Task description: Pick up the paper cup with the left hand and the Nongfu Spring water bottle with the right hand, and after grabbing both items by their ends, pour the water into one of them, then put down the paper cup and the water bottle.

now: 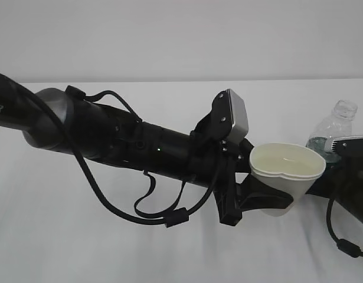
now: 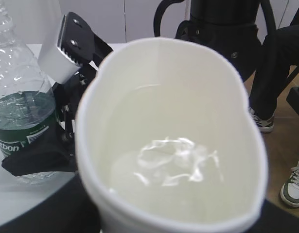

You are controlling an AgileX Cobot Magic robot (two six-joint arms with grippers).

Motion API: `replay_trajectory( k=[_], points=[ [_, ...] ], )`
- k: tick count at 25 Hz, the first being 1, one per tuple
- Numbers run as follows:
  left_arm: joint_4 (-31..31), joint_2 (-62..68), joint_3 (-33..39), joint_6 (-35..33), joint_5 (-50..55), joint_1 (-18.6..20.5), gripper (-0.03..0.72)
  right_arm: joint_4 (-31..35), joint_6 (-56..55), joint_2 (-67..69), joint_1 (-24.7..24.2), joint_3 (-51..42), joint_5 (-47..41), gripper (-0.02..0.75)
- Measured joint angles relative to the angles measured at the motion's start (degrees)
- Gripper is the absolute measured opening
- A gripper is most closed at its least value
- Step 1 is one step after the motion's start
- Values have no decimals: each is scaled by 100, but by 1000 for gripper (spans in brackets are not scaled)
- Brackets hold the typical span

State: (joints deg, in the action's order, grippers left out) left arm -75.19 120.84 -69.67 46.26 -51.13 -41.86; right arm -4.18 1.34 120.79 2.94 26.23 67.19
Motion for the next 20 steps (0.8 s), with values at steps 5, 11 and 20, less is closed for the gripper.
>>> replay_trajectory(
  k=[5,11,20],
  points=[
    [10,0,0,0,-11,0,396,-12,0,0,0,-42,-10,568],
    [9,0,0,0,-11,0,396,-165,69,0,0,-188,-70,590],
    [21,0,0,0,-11,55,396,-190,171,-396,0,-598,-95,593]
  ],
)
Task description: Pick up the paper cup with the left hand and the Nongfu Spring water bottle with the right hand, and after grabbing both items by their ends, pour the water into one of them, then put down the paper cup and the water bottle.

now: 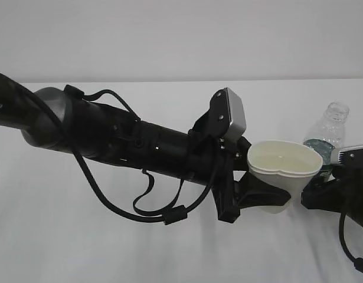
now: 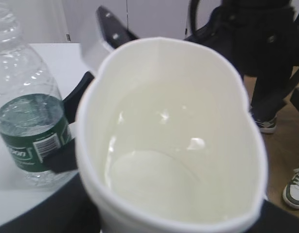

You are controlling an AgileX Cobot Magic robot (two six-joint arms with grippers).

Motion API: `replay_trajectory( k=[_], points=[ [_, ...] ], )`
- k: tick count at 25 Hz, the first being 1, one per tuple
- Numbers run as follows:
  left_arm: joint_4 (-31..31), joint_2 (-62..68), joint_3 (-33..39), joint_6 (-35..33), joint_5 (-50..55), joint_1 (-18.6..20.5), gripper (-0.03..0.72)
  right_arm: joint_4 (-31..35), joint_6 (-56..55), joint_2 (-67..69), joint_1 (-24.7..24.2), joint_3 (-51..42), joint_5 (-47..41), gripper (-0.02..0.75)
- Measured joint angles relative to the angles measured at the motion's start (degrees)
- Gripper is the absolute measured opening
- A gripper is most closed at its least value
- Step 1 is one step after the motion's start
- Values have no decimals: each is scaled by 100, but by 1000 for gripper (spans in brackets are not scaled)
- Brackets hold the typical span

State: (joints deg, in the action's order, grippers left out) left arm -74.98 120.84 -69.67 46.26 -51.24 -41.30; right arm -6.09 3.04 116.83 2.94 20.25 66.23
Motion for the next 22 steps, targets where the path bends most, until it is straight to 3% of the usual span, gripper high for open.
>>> replay_trajectory(
  k=[22],
  points=[
    [319,0,0,-235,0,807,396,203,-252,-1214,0,-1263,-11,593]
  ],
)
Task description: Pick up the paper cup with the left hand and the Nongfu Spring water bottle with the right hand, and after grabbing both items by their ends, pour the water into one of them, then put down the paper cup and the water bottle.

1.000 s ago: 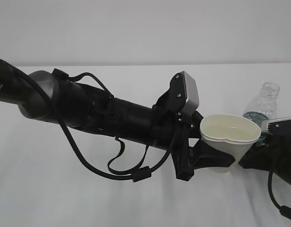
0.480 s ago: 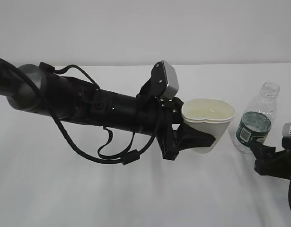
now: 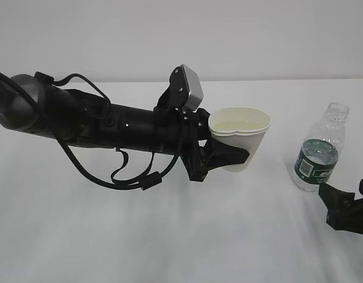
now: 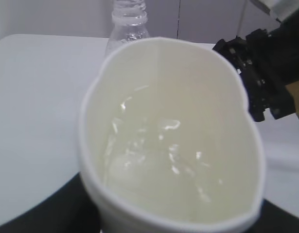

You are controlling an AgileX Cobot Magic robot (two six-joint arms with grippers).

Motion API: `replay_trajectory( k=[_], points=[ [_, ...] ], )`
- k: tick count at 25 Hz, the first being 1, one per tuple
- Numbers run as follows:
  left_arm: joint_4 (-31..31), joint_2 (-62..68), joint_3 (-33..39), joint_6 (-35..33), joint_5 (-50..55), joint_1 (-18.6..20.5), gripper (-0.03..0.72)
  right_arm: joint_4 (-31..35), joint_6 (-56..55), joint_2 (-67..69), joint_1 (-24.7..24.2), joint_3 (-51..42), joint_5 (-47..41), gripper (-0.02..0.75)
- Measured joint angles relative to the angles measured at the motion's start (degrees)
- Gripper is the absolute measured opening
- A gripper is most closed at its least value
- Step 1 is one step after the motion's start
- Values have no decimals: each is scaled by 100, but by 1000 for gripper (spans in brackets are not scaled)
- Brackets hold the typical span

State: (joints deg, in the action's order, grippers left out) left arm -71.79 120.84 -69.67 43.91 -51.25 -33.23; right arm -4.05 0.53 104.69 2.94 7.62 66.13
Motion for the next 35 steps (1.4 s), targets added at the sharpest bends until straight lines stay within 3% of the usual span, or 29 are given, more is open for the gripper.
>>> replay_trajectory(
  k=[20,35],
  points=[
    [490,0,326,-421,-148,1006,396,-473,-260,-340,0,-101,0,592],
    [515,65,323,-489,-400,1339,396,-473,-260,-340,0,-101,0,592]
  ],
)
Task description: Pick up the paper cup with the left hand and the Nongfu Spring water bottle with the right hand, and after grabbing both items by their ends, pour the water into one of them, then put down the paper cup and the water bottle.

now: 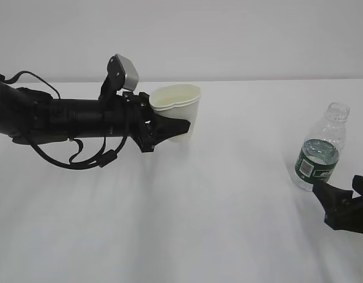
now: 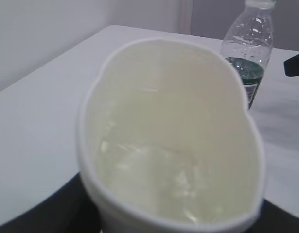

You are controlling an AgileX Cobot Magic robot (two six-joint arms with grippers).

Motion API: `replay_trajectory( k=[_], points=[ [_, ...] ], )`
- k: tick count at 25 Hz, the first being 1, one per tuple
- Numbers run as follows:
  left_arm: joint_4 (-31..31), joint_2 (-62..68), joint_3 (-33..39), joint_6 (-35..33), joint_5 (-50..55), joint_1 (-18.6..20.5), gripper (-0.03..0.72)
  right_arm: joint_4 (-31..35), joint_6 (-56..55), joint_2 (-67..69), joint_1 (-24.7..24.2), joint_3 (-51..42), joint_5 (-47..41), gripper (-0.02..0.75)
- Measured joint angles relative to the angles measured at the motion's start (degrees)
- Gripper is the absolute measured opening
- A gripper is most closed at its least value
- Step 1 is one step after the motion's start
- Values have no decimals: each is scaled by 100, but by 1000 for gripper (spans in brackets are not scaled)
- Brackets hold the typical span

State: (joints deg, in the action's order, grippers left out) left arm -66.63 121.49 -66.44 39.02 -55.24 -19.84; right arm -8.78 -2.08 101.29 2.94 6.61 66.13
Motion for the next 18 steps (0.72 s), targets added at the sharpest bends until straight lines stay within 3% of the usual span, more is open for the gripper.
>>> replay_trajectory(
  k=[18],
  points=[
    [233,275,182,-384,-319,563,396,0,-3,0,0,0,0,592]
  ],
)
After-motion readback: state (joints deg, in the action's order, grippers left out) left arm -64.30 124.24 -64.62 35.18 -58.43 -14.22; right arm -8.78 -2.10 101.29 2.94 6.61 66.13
